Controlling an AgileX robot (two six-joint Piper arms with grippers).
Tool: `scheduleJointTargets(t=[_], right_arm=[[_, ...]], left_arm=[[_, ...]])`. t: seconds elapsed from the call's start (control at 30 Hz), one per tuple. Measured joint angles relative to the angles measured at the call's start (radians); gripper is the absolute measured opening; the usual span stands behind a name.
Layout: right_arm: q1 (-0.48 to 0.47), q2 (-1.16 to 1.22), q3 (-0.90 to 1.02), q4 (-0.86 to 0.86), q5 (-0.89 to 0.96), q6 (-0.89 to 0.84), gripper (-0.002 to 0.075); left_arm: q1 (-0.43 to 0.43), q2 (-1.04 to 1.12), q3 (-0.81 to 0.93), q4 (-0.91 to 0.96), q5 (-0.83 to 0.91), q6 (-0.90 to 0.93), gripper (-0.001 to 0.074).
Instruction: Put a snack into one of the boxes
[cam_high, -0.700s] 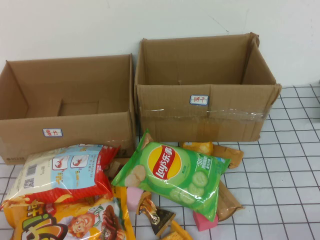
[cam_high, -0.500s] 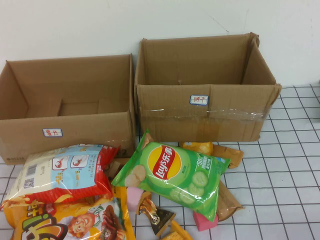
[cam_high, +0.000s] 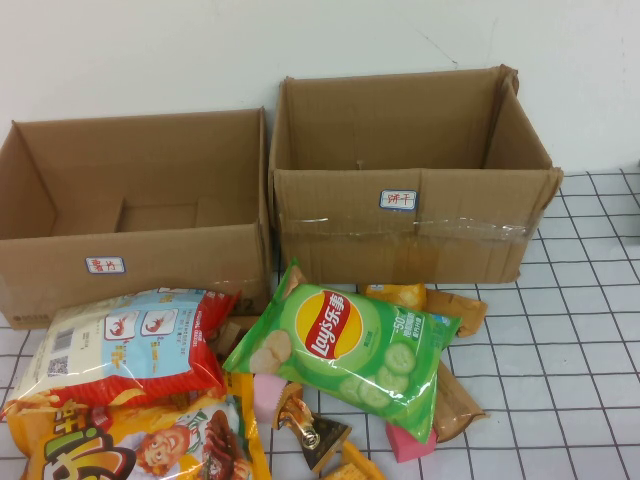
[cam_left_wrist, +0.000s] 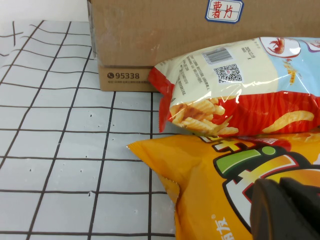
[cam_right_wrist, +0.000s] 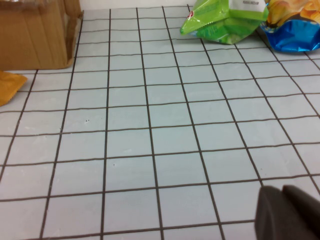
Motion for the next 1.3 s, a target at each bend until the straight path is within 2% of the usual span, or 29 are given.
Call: scheduleJointTargets(t=[1.13,1.2,1.3], right_arm=[[0.000,0.000,0.000,0.005,0.000,0.000,0.0001],[0.000,0.000,0.000,0.048,0.000,0.000,0.0001],[0.000,0.000,0.000,0.206,0.000,0.000,0.0001]], left_arm=[[0.000,0.000,0.000,0.000,0.000,0.000,-0.0003],[0.000,0.000,0.000,0.000,0.000,0.000,-0.0003],[0.000,0.000,0.000,0.000,0.000,0.000,-0.0003]])
